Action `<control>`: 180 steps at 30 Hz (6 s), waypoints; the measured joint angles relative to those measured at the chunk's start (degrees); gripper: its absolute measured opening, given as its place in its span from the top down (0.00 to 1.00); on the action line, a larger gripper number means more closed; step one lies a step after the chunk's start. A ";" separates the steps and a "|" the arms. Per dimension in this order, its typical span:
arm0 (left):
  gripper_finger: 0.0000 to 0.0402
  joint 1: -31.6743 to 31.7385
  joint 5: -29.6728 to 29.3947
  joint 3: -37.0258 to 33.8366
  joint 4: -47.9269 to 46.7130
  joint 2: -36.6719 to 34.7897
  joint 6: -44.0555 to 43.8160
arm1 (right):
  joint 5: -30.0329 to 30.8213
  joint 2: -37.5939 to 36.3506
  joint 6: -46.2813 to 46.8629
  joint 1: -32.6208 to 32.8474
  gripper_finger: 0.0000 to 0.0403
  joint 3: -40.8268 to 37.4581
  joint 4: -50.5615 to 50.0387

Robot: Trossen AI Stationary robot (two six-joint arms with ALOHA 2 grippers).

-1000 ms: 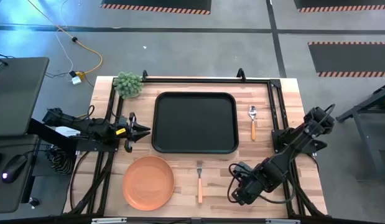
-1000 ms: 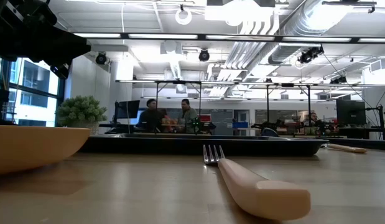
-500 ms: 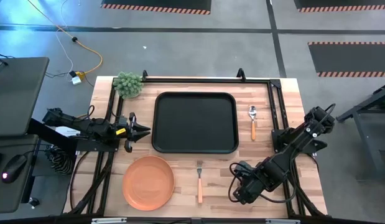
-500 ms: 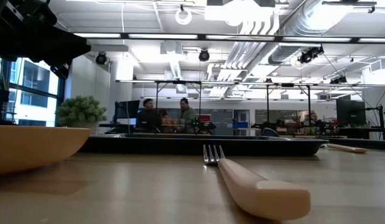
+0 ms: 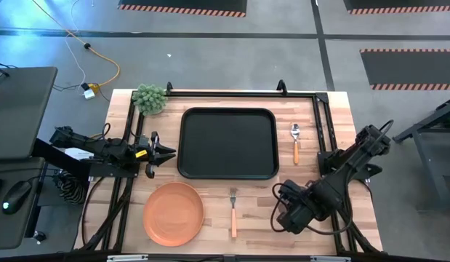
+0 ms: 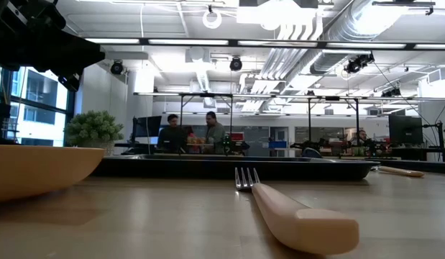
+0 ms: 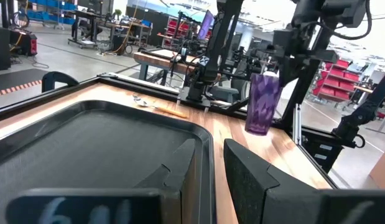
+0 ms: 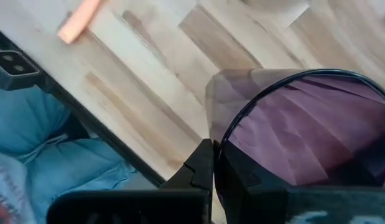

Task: Pick and place plate/cup/fork/spoon on tray
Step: Put the violet cup on the black serving tray, then put the orange plate to the left side of the violet cup on the black serving tray

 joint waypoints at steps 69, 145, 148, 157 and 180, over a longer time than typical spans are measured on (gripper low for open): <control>0.81 0.01 -0.02 0.00 0.01 -0.01 -0.04 | -0.26 0.34 -89.13 -60.29 1.00 0.91 4.89; 0.81 0.00 -1.09 0.02 -0.68 0.00 -0.02 | -2.73 8.45 -96.99 -61.87 0.80 0.91 6.16; 0.81 0.02 -1.09 0.02 -0.68 -0.02 -0.02 | -1.96 8.45 -97.05 -61.87 0.75 0.91 6.41; 0.81 0.01 -1.07 0.02 -0.67 -0.02 -0.01 | -2.03 8.45 -96.29 -61.87 0.70 0.91 6.39; 0.64 0.02 -2.22 0.13 -0.11 0.00 1.57 | -2.84 8.45 -90.14 -60.99 0.70 22.30 -1.17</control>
